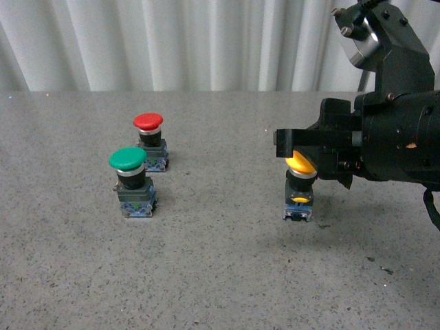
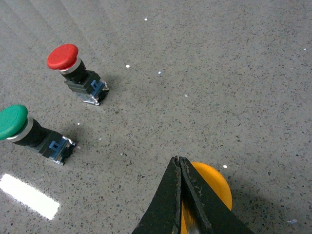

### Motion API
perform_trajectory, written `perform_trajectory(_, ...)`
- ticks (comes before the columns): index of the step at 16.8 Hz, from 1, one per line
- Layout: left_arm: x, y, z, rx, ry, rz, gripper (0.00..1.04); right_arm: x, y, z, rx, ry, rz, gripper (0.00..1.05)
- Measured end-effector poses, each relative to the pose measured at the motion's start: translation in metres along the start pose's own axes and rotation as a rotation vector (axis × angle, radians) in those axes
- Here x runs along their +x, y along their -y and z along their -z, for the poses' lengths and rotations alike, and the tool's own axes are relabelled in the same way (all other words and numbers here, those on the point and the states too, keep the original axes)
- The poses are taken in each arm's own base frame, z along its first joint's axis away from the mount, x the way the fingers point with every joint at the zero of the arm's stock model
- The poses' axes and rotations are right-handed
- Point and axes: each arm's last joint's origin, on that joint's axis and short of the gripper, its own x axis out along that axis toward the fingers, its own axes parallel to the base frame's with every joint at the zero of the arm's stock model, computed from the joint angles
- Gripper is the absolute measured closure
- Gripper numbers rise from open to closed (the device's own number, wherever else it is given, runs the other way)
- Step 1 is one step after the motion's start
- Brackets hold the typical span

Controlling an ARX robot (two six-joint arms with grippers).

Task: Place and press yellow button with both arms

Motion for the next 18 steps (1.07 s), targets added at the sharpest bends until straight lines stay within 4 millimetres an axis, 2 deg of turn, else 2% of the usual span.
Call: perform_trajectory(18,0.000,0.000,0.000,0.000,0.000,0.000,0.07,0.008,0.004,0.011,0.016,-0.057,0.008,1.03)
